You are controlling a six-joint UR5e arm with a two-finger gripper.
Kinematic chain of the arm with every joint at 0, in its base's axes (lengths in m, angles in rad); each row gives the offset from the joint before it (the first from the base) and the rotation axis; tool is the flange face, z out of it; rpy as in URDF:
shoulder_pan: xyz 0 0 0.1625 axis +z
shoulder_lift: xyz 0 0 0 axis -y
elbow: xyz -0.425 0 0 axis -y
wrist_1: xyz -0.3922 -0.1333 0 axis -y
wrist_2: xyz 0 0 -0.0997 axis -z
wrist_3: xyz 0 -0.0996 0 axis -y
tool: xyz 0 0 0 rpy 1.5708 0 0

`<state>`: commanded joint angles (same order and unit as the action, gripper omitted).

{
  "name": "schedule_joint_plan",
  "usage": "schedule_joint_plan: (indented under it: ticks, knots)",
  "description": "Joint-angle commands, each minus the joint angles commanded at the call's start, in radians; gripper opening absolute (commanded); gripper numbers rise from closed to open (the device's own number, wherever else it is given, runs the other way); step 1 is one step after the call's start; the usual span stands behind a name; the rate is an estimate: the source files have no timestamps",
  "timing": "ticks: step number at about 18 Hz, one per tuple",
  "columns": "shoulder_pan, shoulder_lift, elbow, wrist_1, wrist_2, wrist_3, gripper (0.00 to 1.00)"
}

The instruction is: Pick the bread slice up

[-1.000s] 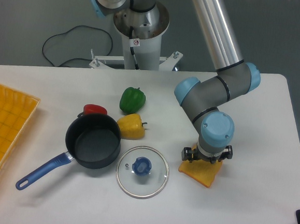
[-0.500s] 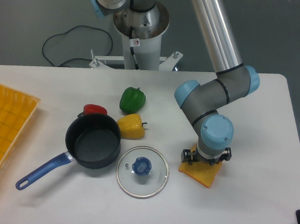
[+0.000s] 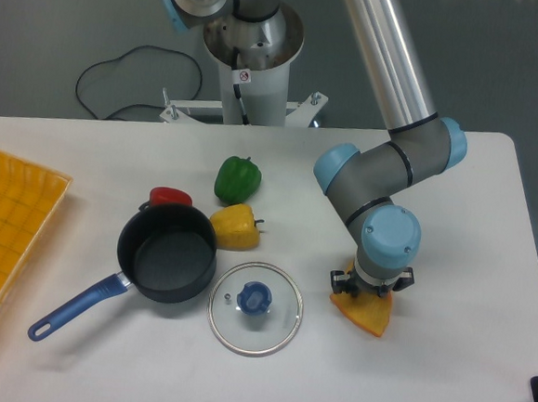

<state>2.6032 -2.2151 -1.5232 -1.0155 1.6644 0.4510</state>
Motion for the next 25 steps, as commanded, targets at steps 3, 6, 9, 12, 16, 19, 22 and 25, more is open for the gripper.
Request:
schedule_joint_plan:
  ticks: [3,6,9,12,16,19,22,25]
  knots:
    - [0.000,0.006,-0.003,-0.003,-0.002,0.002,0.05]
    - [0.000,0.035,0.005,-0.009,-0.002,0.006,0.05]
    - [-0.008,0.081,0.006,-0.014,-0.002,0.060,0.05]
    - [-0.038,0.115,0.006,-0.037,-0.002,0.126,0.06]
    - [-0.095,0.126,0.003,-0.037,-0.005,0.216,0.07]
    - [-0.141,0.147,0.003,-0.035,-0.034,0.232,0.07]
    - [-0.184,0.201,0.002,-0.037,-0.090,0.311,0.07]
    - [-0.238,0.227,-0.005,-0.038,-0.089,0.367,0.07]
